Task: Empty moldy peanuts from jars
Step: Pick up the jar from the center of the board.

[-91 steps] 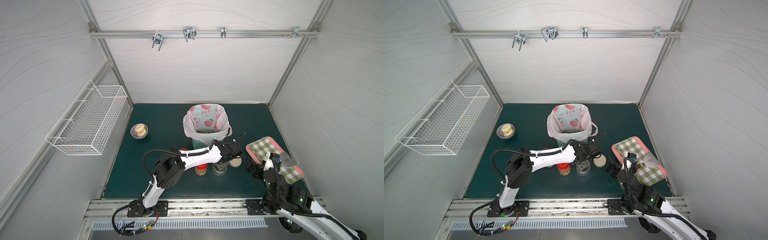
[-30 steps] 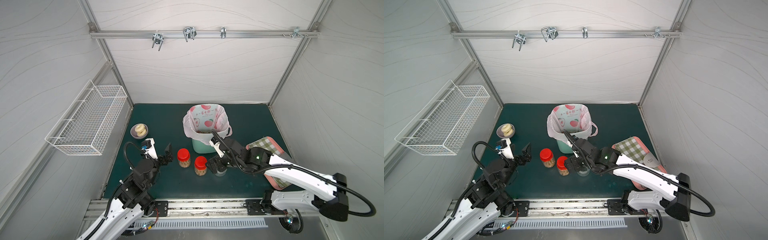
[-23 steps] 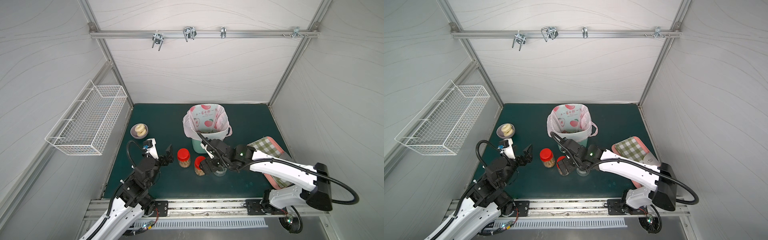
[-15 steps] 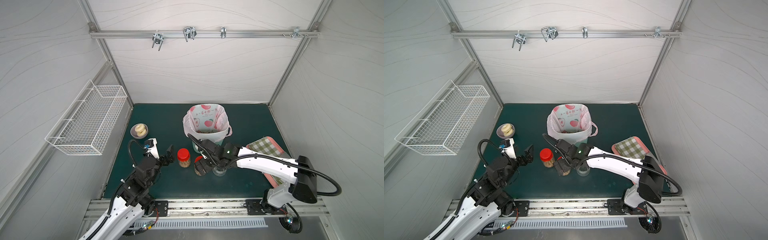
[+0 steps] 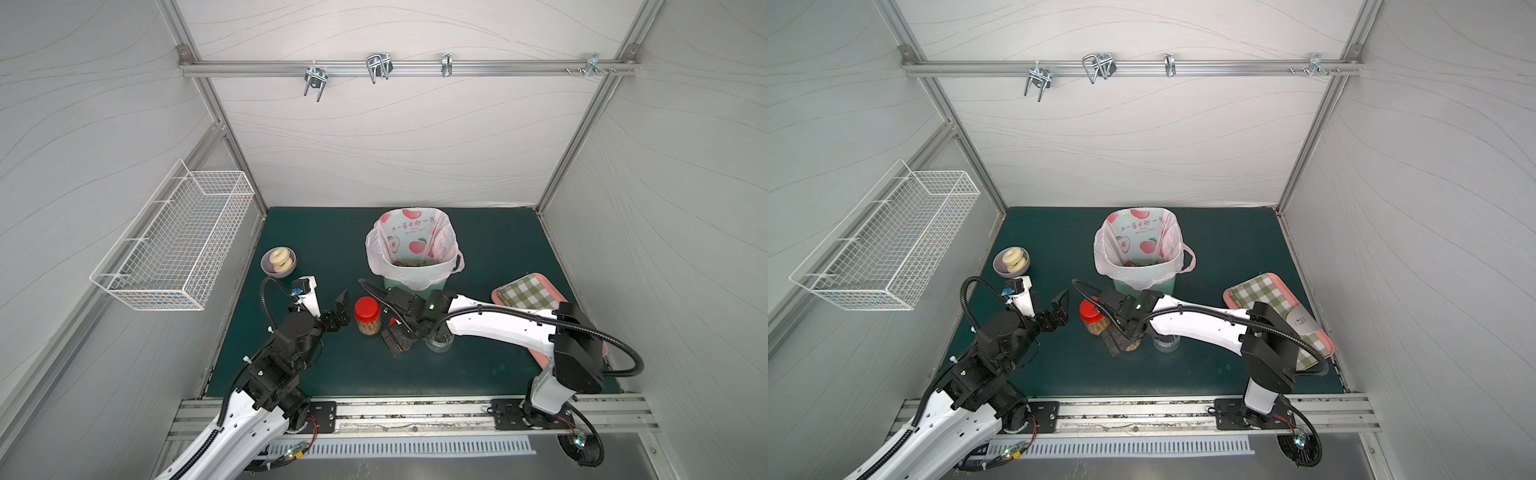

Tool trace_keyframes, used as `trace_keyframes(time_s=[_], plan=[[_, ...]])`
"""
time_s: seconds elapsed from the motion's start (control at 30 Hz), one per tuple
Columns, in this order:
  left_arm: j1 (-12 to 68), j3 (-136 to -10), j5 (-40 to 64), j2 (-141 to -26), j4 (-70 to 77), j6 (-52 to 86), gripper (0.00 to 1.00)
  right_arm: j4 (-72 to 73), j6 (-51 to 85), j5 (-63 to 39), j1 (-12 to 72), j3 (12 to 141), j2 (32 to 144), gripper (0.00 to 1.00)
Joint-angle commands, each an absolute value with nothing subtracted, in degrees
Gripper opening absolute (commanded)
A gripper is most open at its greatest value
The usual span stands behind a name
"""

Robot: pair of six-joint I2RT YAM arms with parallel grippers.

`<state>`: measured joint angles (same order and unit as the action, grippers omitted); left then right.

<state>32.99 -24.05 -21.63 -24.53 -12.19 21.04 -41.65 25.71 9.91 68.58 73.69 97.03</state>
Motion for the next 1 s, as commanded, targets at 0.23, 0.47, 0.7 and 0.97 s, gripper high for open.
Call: trace_keyframes(time_s=[0.23, 0.47, 0.7, 0.97], plan=[[32.70, -24.97, -21.21, -24.06, -10.28, 20.83, 0.97, -42.45, 27.71, 14.08, 69.08, 74.34, 97.62, 0.93], [32.63, -25.30, -20.92, -24.52, -10.17, 20.65, 0.97, -42.36, 27.86, 15.03, 69.08, 74.84, 98.78, 0.89], [32.64, -25.41, -20.36, -24.52, -10.23, 19.97, 0.97, -42.99, 27.44, 15.71, 69.10, 75.50, 99.24, 0.76], [32.68, -26.01, -17.08, -24.06, -9.82, 18.01, 0.95, -45.51, 26.43, 14.08, 69.04, 77.14, 97.90, 0.64]])
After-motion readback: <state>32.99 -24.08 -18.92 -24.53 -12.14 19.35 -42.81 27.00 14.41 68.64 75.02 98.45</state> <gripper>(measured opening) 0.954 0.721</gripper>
